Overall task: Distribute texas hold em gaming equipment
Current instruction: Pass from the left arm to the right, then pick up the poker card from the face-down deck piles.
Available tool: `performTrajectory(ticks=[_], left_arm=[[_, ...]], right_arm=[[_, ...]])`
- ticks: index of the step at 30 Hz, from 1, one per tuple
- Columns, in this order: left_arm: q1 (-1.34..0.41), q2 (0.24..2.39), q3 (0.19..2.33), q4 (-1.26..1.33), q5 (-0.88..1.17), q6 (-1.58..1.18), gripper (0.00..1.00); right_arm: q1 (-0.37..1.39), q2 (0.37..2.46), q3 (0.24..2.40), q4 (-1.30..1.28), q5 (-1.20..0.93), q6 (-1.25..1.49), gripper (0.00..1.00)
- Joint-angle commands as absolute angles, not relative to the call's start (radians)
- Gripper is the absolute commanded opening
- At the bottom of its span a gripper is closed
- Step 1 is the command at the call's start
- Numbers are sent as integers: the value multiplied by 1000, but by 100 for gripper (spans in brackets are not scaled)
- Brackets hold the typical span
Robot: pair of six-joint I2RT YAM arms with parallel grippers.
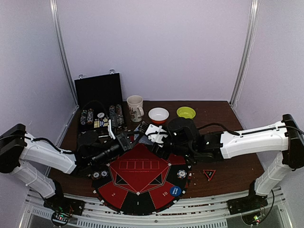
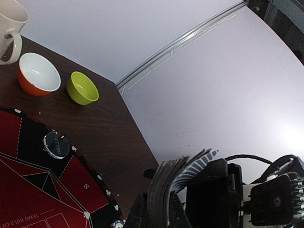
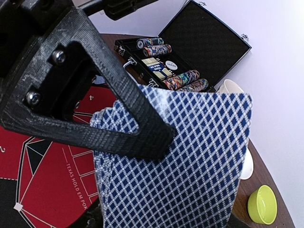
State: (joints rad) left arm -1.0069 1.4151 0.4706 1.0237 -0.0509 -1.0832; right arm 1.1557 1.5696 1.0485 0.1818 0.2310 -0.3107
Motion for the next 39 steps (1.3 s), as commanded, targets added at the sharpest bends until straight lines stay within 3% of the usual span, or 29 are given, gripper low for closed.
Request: performTrajectory(ticks=[1, 13, 22, 29, 31, 39], left_arm=[[-1002, 1417, 460, 1107, -15, -1079, 19], [-996, 1267, 490, 798, 34, -863, 65], [-813, 1138, 573, 335, 269, -686, 74], [-806, 1220, 704, 249, 528, -544, 97], [-807, 1248, 719, 244, 547, -542, 97], [-807, 1342, 790, 188, 508, -469, 80]], right_arm=[[1153, 1564, 1083, 146, 246, -318, 55], [1144, 1514, 1109, -75, 129, -389, 54], [1141, 1486, 1137, -211, 2, -432, 54], [1141, 1507, 1170, -242, -4, -442, 54], [1141, 1511, 1176, -242, -7, -442, 54], [1144, 1523, 1183, -238, -9, -441, 54]])
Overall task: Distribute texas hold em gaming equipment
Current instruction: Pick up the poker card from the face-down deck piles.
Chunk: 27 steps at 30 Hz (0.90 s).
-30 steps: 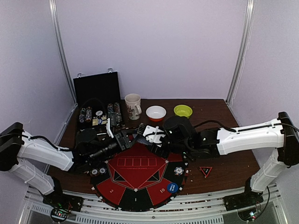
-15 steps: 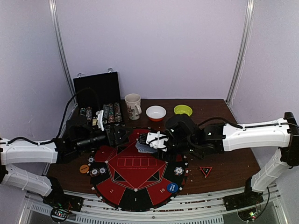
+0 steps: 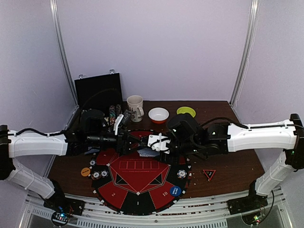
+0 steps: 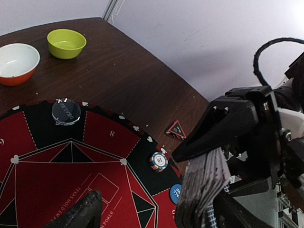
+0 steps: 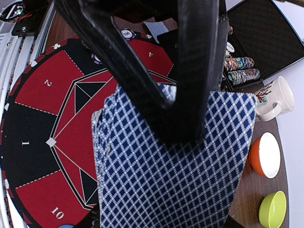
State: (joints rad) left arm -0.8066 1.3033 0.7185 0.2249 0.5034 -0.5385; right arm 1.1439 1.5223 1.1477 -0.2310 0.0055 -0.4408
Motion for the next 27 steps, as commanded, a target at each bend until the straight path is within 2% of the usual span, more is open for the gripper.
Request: performTrajectory(ticks=[1, 6, 13, 17, 19, 21, 23, 27], left_arm=[[-807, 1357, 808, 173, 501, -457, 76], [-806, 1389, 861, 108, 503, -419, 57], [-806, 1333, 848, 11, 455, -380, 45], [-806, 1317, 844, 12, 450, -382, 46], [-805, 1313, 843, 21, 458, -389, 53], [-805, 1310, 847, 25, 472, -393, 64], [-804, 1304, 851, 17, 478, -395, 69], [-794, 1259, 856, 7, 474, -397, 69]], right_arm=[[1144, 1524, 1184, -238, -8, -442, 54], [1144, 1522, 1178, -239, 4, -440, 54], [1144, 1507, 1165, -235, 18, -443, 54], [1143, 1509, 1167, -230, 19, -444, 54], [1143, 1512, 1168, -232, 19, -445, 54], [1143, 1514, 1169, -234, 21, -445, 54], [1144, 1514, 1168, -236, 23, -446, 55], [1142, 1513, 1166, -238, 28, -448, 54]])
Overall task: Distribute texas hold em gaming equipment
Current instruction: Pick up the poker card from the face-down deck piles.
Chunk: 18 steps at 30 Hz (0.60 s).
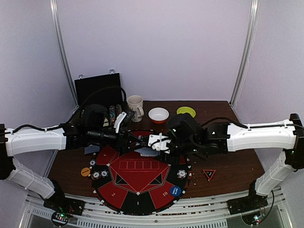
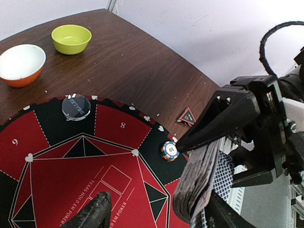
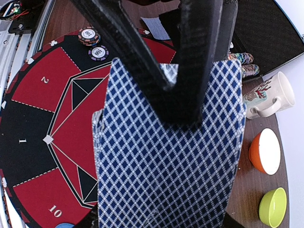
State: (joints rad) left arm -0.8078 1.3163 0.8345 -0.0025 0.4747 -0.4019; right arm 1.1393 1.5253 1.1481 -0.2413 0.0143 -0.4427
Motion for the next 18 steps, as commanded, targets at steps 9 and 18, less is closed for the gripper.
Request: performTrajectory(ticks=[9, 18], left_arm=[[-792, 1259, 854, 8, 556, -394, 35], [-792, 1302, 892, -1, 621, -385, 0]], right_arm=[[1142, 1517, 1168, -237, 31, -451, 54], [1142, 1512, 1165, -238, 39, -453, 54]])
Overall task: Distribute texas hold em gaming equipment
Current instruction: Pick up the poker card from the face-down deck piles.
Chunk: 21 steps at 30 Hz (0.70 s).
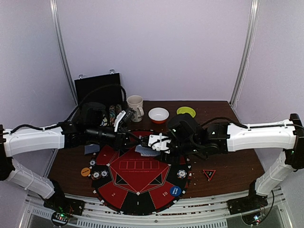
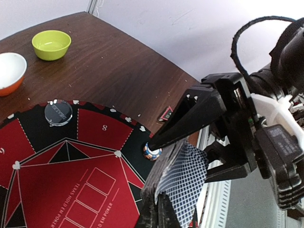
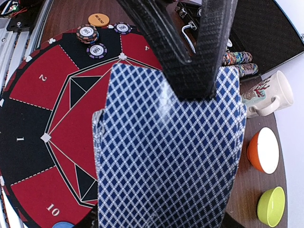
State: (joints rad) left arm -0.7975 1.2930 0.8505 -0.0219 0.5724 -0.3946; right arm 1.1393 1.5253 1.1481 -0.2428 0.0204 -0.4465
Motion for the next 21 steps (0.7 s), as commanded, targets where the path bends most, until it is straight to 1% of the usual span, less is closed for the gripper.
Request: performTrajectory(ticks=[1, 7, 17, 21], left_arm=[[-792, 1295, 892, 0, 620, -383, 0], [-779, 1222, 861, 2, 582, -386, 0], [-735, 1159, 815, 65, 640, -425, 0], [-680, 1128, 808, 68, 673, -456, 0]], right_arm=[[1142, 1512, 1162, -239, 42, -453, 54], [1132, 1496, 1134, -238, 59, -451, 54], [1104, 1471, 1104, -227, 58, -444, 54], [1086, 1453, 1092, -229, 64, -443, 54]])
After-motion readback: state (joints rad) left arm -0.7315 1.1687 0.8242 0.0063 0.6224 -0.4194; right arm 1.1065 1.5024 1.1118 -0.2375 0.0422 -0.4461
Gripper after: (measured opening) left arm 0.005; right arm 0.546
